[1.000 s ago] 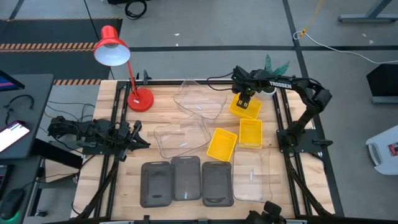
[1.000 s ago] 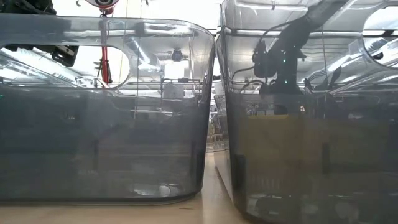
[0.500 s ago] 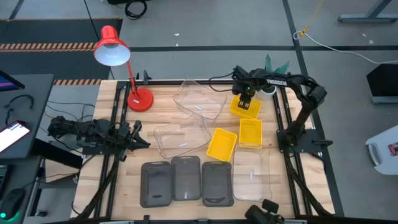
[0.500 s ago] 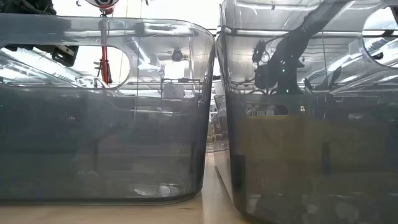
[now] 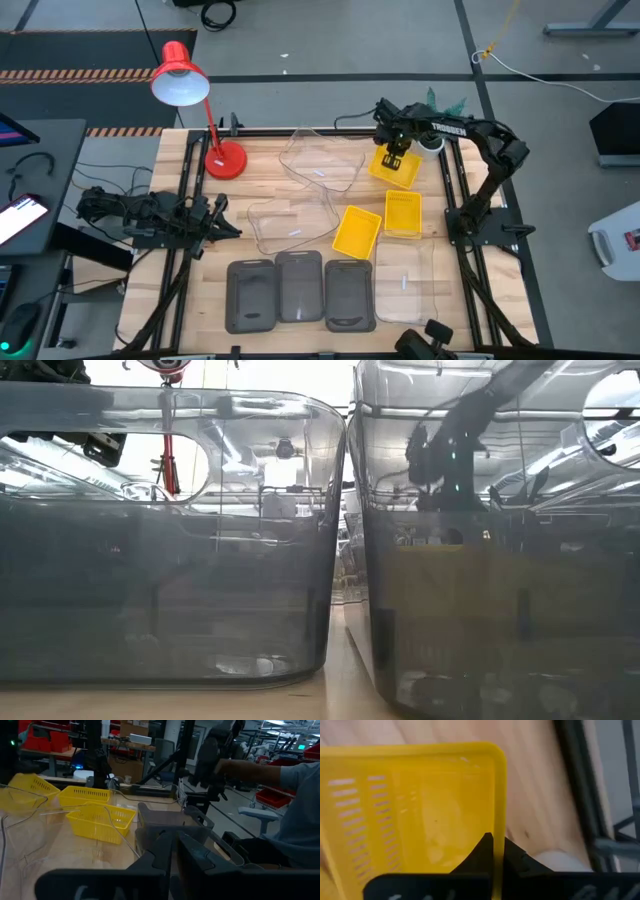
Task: Stack baskets by color
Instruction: Stack the top yellow bin on the bottom right yellow bin
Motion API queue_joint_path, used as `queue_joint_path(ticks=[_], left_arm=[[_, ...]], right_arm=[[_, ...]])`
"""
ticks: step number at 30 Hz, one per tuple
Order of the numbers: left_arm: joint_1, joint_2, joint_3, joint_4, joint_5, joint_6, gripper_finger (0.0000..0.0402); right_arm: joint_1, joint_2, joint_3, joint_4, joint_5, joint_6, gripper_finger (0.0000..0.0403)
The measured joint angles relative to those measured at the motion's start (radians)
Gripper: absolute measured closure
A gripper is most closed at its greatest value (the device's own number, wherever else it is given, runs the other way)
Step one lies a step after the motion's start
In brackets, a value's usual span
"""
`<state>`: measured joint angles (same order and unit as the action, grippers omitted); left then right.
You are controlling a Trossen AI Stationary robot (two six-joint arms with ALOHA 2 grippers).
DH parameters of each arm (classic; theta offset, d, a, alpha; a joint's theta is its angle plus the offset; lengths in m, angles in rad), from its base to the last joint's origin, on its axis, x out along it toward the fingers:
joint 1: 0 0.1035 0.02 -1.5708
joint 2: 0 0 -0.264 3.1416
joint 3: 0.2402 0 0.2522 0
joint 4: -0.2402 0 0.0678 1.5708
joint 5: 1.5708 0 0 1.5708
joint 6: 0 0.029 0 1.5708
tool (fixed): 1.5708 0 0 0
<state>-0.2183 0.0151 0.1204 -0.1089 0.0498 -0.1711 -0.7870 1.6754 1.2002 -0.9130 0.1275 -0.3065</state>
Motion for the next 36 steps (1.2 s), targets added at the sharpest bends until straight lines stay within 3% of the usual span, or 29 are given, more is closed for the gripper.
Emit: queue_joint_path(ticks=[7, 12, 24, 36], left_arm=[[0.0, 0.0, 0.0, 0.0, 0.0, 0.0, 0.0364], [0.0, 0.0, 0.0, 0.0, 0.0, 0.0, 0.037], [0.0, 0.0, 0.0, 0.0, 0.0, 0.0, 0.0363], [0.0, 0.0, 0.0, 0.0, 0.0, 0.0, 0.0367]], right_arm=[[0.001, -0.05, 0.127, -0.199, -0.016, 0.258, 0.0396], [0.013, -0.092, 0.156, -0.299, -0.019, 0.335, 0.0398], [0.077, -0.277, 0.131, -0.301, -0.025, 0.542, 0.0398], [0.131, -0.367, 0.13, -0.352, -0.008, 0.787, 0.0398]])
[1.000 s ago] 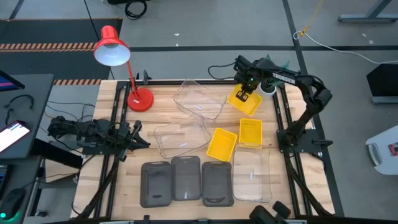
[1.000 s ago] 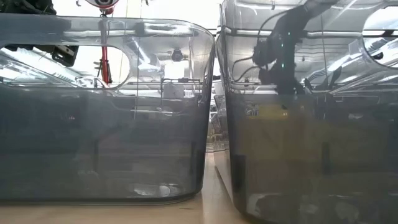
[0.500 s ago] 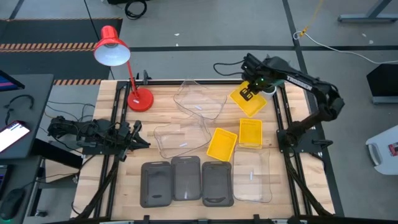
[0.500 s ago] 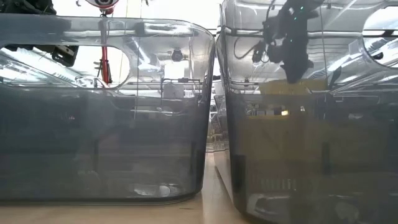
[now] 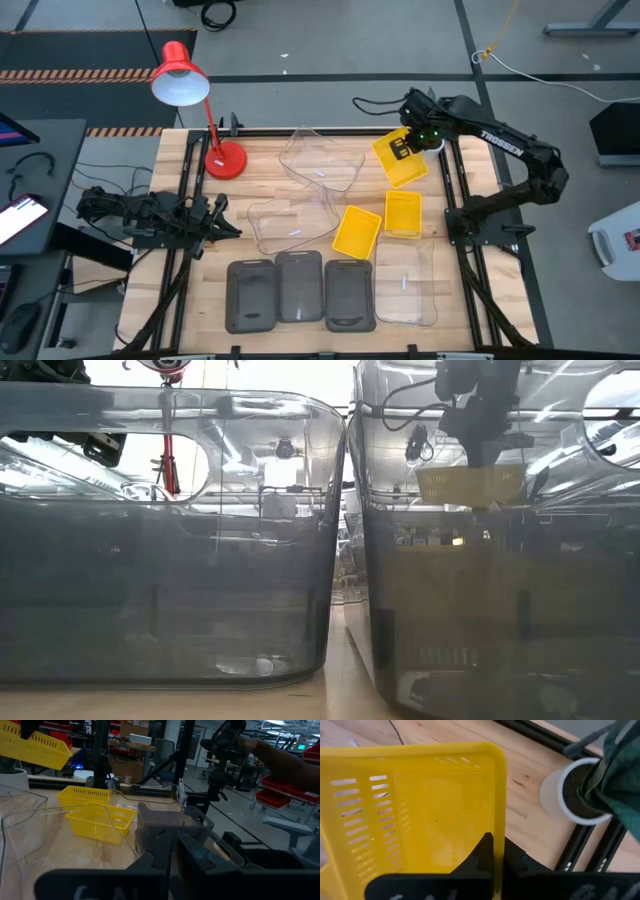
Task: Stack baskets by color
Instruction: Stack the top yellow bin on the bottom right yellow bin
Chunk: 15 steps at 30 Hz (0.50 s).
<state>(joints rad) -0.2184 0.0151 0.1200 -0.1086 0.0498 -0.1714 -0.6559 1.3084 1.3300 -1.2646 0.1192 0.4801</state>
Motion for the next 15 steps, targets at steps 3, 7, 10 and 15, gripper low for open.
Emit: queue_joint_path(ticks=[3, 7, 10, 15], left_arm=[[0.0, 0.0, 0.0, 0.0, 0.0, 0.0, 0.0364], [0.0, 0.0, 0.0, 0.0, 0.0, 0.0, 0.0364], [0.0, 0.0, 0.0, 0.0, 0.0, 0.0, 0.0368], [0.0, 0.0, 0.0, 0.0, 0.0, 0.0, 0.0374]], right_arm=[[0.014, -0.003, 0.0, 0.001, 0.006, 0.059, 0.0398], [0.052, -0.002, 0.0, 0.001, 0.021, 0.133, 0.0398], [0.086, -0.001, 0.0, 0.001, 0.021, 0.185, 0.0398], [0.14, -0.001, 0.0, 0.002, 0.021, 0.312, 0.0398]])
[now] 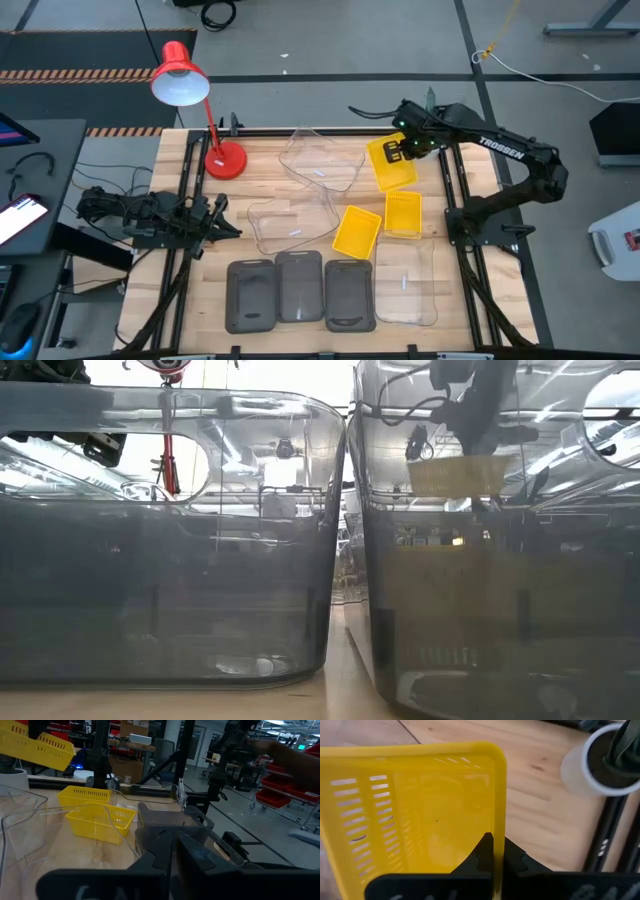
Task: Stack baskets by color
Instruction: Stack the top yellow bin on the bottom right yellow bin
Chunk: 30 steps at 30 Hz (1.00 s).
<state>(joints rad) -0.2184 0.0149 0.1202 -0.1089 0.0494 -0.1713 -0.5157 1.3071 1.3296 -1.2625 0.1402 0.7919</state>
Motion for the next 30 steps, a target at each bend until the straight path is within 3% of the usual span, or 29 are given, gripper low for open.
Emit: queue_joint_path(ticks=[14, 21, 30], left_arm=[[0.0, 0.0, 0.0, 0.0, 0.0, 0.0, 0.0372], [0.0, 0.0, 0.0, 0.0, 0.0, 0.0, 0.0375], [0.0, 0.0, 0.0, 0.0, 0.0, 0.0, 0.0366]], right_arm=[[0.164, 0.067, 0.0, -0.019, 0.048, 0.33, 0.0398], [0.219, 0.099, -0.008, -0.144, 0.0, 0.435, 0.0398], [0.309, 0.04, -0.15, -0.137, -0.064, 0.569, 0.0399]])
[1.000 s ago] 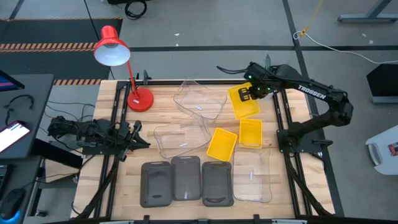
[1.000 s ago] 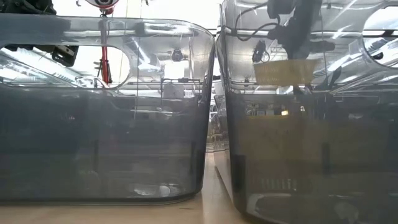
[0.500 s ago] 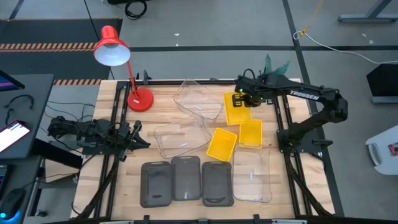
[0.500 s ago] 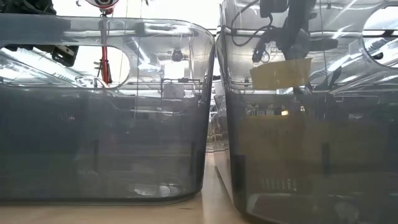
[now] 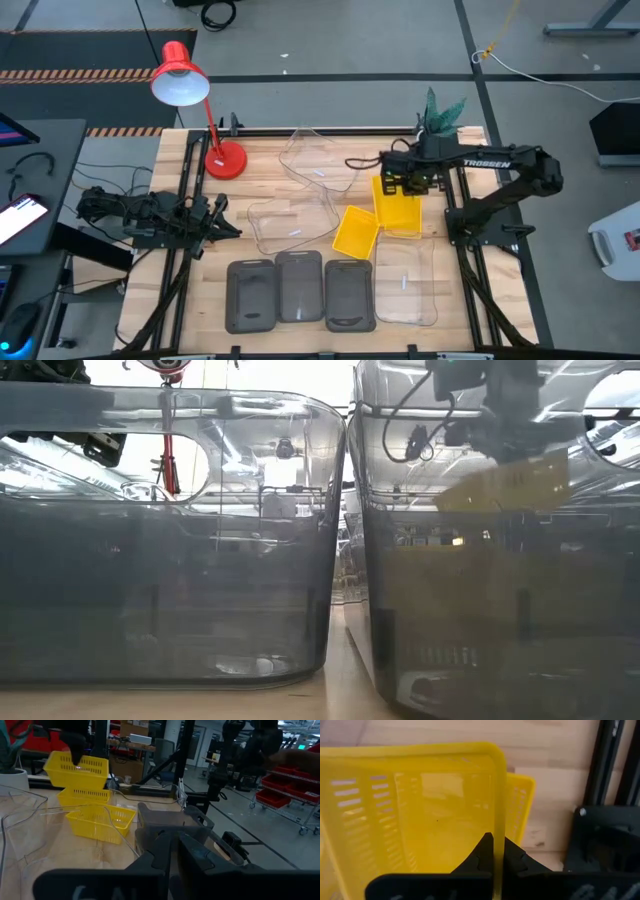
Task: Stack baskets by color
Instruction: Stack the top yellow bin on the bottom right yellow bin
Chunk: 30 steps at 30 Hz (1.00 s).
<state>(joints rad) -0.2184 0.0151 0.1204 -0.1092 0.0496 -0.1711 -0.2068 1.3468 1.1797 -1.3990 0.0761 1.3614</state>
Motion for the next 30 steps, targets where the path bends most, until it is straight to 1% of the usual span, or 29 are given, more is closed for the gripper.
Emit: queue_joint_path(ticks=[5, 12, 16, 22, 27, 30], left_arm=[[0.0, 0.0, 0.0, 0.0, 0.0, 0.0, 0.0371], [0.0, 0.0, 0.0, 0.001, 0.0, 0.0, 0.0369], [0.0, 0.0, 0.0, 0.0, 0.0, 0.0, 0.0364], [0.0, 0.0, 0.0, 0.0, 0.0, 0.0, 0.0365], [0.0, 0.0, 0.0, 0.0, 0.0, 0.0, 0.037], [0.0, 0.0, 0.0, 0.0, 0.0, 0.0, 0.0371]], right_arm=[[0.018, -0.048, -0.045, 0.01, 0.022, 0.073, 0.0399], [0.017, -0.091, -0.114, 0.033, 0.025, 0.09, 0.0399], [0.007, -0.127, -0.201, 0.099, -0.014, 0.09, 0.0399], [-0.011, -0.176, -0.322, 0.194, -0.038, 0.099, 0.0399], [-0.021, -0.204, -0.388, 0.265, -0.068, 0.104, 0.0399], [-0.026, -0.214, -0.409, 0.276, -0.082, 0.107, 0.0399]])
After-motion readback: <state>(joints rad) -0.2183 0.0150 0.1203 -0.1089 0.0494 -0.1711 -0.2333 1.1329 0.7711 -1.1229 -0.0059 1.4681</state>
